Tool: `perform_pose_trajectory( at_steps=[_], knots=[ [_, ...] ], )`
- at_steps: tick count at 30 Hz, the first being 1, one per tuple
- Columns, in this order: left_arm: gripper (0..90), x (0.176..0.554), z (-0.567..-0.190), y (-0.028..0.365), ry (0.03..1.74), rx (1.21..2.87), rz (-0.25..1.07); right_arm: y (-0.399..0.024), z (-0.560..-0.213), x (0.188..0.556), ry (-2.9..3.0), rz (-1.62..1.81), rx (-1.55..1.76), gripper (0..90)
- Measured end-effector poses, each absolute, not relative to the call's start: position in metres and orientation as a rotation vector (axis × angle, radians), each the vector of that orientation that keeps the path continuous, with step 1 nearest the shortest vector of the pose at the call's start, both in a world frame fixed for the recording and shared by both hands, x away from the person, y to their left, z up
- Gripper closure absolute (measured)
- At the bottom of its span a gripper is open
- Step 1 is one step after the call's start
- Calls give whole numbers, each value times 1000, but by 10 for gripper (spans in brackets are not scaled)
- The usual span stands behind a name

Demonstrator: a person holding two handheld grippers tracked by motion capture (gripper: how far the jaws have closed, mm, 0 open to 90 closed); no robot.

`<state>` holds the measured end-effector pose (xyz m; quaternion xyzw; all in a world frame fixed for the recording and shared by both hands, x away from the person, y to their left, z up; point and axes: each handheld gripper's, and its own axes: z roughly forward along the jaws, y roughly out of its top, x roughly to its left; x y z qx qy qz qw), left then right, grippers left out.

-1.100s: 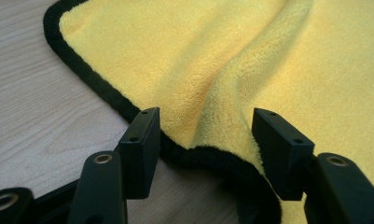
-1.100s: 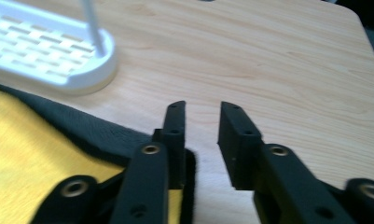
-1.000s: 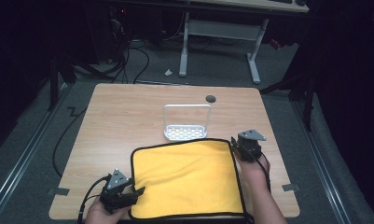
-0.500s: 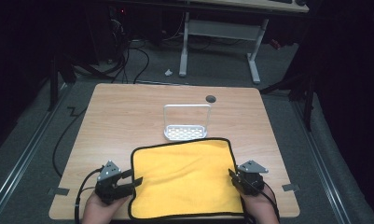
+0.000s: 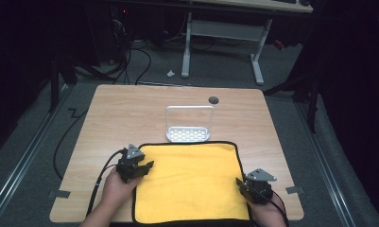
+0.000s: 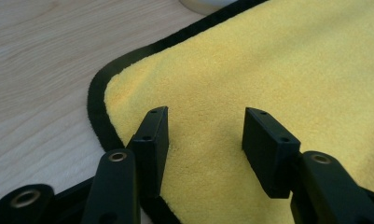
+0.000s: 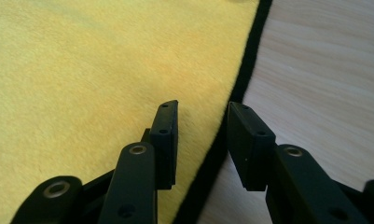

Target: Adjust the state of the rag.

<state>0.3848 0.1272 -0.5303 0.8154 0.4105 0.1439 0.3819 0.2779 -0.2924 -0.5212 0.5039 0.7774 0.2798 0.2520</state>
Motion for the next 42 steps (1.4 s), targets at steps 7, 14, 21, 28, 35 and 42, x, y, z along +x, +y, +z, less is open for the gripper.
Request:
perform_pose_trajectory(
  at_steps=[7,14,21,28,35,42],
  knots=[
    [495,382,-531,113,1025,2081,355,-313,-522,268,2066,773,1432,656],
    [494,378,-532,105,994,2074,330,-317,-523,263,2037,735,1421,672],
    [492,377,-532,99,979,2067,299,-328,-523,259,2006,735,1464,677],
    [486,383,-523,115,998,2034,346,-329,-521,258,1983,779,1460,665],
    [494,408,-521,129,1091,1990,322,-320,-514,255,1988,905,1432,637],
    [490,427,-530,121,1130,2025,304,-302,-514,254,2050,932,1387,640]
  ],
)
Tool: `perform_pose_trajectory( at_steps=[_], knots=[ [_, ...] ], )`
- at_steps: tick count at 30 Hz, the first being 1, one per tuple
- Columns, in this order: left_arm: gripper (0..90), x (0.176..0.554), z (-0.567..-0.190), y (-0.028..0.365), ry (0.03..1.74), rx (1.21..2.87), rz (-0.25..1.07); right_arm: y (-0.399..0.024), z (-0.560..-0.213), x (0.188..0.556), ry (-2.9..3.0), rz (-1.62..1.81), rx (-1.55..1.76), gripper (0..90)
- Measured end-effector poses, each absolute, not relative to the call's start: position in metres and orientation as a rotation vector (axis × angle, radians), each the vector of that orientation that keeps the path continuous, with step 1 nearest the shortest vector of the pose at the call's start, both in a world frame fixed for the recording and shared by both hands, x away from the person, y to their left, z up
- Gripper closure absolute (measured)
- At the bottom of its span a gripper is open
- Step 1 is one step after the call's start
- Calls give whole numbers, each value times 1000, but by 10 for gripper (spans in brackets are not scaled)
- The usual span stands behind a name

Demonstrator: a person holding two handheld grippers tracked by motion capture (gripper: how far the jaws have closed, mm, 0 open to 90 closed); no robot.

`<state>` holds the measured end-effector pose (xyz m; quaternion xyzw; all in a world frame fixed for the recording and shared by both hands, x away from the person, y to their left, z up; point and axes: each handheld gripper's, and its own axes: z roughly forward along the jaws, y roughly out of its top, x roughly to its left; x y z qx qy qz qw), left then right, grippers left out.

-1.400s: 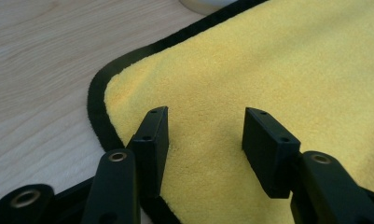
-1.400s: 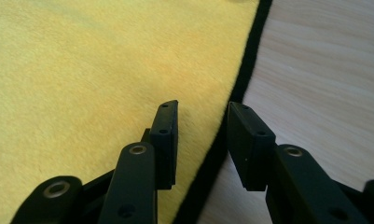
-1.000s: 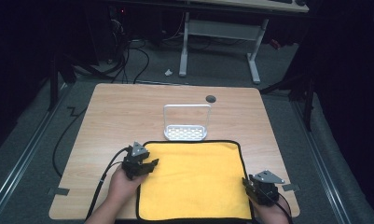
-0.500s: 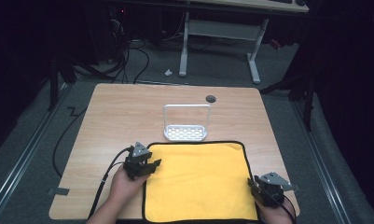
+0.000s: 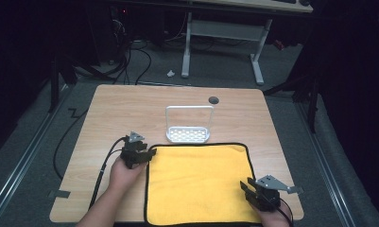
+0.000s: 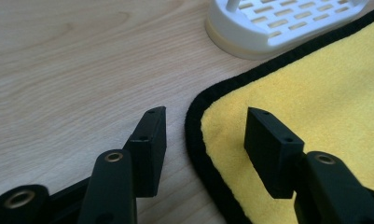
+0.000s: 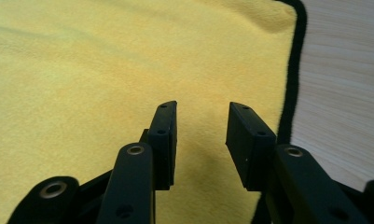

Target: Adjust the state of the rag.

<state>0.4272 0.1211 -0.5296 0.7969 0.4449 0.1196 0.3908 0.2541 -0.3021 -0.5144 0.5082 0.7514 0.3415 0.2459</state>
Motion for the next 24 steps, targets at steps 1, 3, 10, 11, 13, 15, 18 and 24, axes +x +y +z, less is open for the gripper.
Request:
perform_pose_trajectory(
  at_steps=[1,3,10,11,13,15,18,24],
  knots=[
    [496,427,-530,120,1121,2026,303,-300,-515,254,2059,934,1371,640],
    [525,425,-531,116,1100,2033,325,-296,-514,253,2070,937,1358,639],
    [776,420,-534,113,1072,2026,354,-269,-506,252,2121,987,1268,623],
    [796,421,-535,114,1080,2012,339,-264,-505,252,2131,991,1253,617],
    [826,422,-535,118,1104,1985,299,-253,-502,253,2155,996,1216,606],
    [834,423,-536,120,1125,1968,285,-241,-500,254,2181,997,1177,599],
    [850,423,-536,124,1147,1928,276,-222,-496,254,2198,1011,1132,589],
    [860,421,-535,129,1134,1885,261,-177,-494,254,2253,1044,1044,568]
  ],
)
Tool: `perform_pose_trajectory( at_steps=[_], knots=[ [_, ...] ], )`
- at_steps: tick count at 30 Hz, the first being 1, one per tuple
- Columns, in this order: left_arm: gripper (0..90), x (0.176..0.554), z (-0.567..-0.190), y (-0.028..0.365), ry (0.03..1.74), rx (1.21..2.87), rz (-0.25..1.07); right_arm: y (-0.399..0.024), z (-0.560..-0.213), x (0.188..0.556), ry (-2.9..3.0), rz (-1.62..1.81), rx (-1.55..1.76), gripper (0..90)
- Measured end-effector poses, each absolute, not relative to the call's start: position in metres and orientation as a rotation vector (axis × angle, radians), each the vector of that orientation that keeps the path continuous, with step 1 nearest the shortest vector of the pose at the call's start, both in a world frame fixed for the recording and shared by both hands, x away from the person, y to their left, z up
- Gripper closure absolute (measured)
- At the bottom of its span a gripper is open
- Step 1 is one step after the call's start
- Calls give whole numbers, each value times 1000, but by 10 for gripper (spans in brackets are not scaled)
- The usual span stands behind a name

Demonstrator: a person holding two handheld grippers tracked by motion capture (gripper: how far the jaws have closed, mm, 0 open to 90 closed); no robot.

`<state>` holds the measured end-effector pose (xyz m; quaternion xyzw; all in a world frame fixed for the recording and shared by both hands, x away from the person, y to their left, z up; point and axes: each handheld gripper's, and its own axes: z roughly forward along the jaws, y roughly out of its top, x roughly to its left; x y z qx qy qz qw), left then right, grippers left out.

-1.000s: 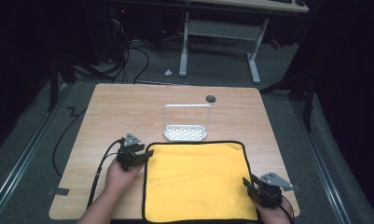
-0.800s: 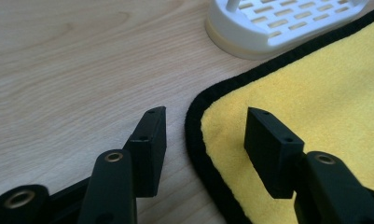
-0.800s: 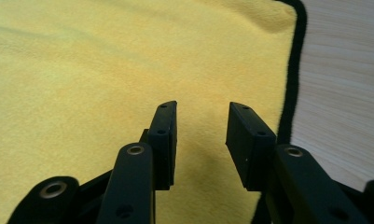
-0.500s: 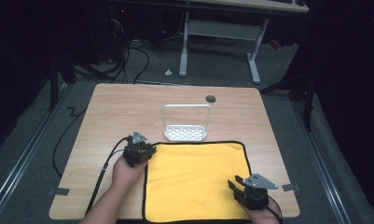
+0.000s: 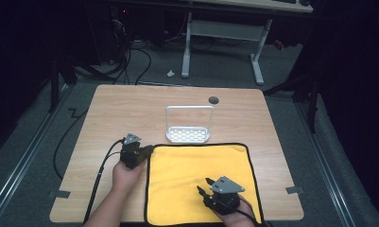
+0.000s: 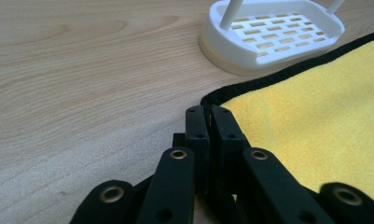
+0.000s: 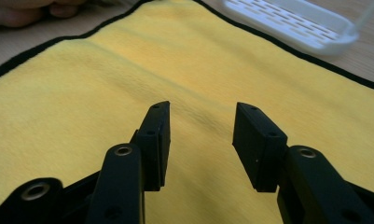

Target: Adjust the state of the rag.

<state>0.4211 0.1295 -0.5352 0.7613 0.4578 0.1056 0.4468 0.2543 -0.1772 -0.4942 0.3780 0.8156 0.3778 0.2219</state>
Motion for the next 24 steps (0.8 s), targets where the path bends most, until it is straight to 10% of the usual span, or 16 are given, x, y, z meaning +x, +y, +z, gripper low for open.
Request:
perform_pose_trajectory(
  at_steps=[24],
  knots=[
    [851,418,-535,134,1099,1852,231,-40,-515,270,2495,1047,819,509]
  ],
)
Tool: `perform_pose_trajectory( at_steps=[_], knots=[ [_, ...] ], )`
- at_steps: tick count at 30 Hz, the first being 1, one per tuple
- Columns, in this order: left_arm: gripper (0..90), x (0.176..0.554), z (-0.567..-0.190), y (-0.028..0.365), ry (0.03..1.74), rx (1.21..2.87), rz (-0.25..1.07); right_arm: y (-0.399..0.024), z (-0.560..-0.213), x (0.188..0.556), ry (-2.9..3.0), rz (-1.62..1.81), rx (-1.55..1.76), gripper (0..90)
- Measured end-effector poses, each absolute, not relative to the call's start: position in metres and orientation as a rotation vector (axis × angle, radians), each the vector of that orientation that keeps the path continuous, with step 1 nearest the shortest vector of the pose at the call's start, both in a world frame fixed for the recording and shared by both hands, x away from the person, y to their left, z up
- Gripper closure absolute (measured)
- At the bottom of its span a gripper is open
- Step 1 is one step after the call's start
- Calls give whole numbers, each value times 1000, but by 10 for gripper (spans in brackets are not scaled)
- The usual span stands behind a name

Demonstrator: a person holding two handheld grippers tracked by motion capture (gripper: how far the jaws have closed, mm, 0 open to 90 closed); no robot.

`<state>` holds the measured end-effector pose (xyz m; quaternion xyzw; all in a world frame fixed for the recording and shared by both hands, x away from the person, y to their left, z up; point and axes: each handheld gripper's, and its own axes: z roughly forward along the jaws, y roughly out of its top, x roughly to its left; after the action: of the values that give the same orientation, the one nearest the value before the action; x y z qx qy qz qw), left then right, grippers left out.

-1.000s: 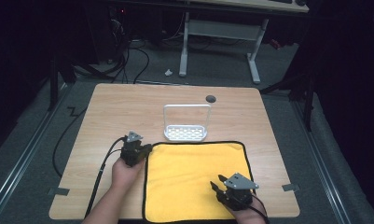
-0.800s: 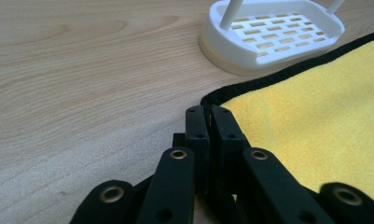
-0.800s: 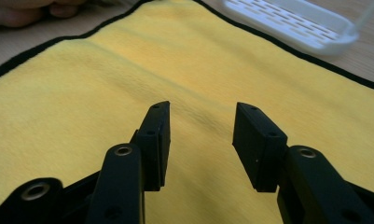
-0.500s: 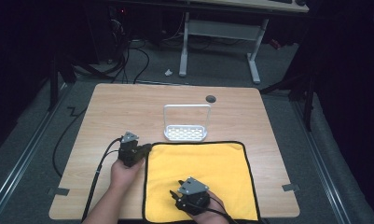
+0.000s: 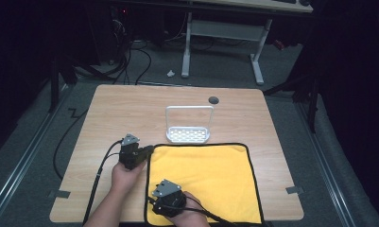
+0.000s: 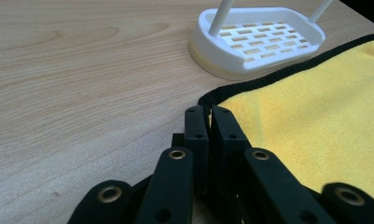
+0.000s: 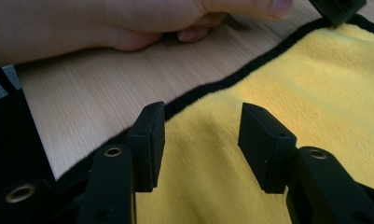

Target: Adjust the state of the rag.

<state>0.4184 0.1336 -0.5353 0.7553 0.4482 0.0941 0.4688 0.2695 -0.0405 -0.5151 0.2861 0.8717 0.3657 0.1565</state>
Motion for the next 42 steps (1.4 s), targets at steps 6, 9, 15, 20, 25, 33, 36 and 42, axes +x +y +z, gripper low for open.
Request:
perform_pose_trajectory(
  at_steps=[6,9,15,20,25,33,36,42],
  knots=[
    [847,418,-535,134,1098,1844,226,-27,-517,279,2538,1063,815,489],
    [847,418,-535,134,1098,1842,225,-23,-520,279,2560,1047,813,487],
    [848,418,-535,134,1101,1841,223,-24,-526,274,2584,1014,813,486],
    [848,418,-535,135,1106,1839,218,-26,-527,273,2579,1014,801,551],
    [847,418,-535,135,1106,1840,220,-29,-527,272,2556,1007,789,695],
    [848,419,-535,136,1113,1833,216,-33,-524,272,2508,1017,778,826],
    [852,420,-535,138,1129,1810,192,-34,-518,270,2480,1055,772,827],
    [861,420,-531,152,1183,1719,127,-32,-503,268,2426,1107,748,828]
  ],
)
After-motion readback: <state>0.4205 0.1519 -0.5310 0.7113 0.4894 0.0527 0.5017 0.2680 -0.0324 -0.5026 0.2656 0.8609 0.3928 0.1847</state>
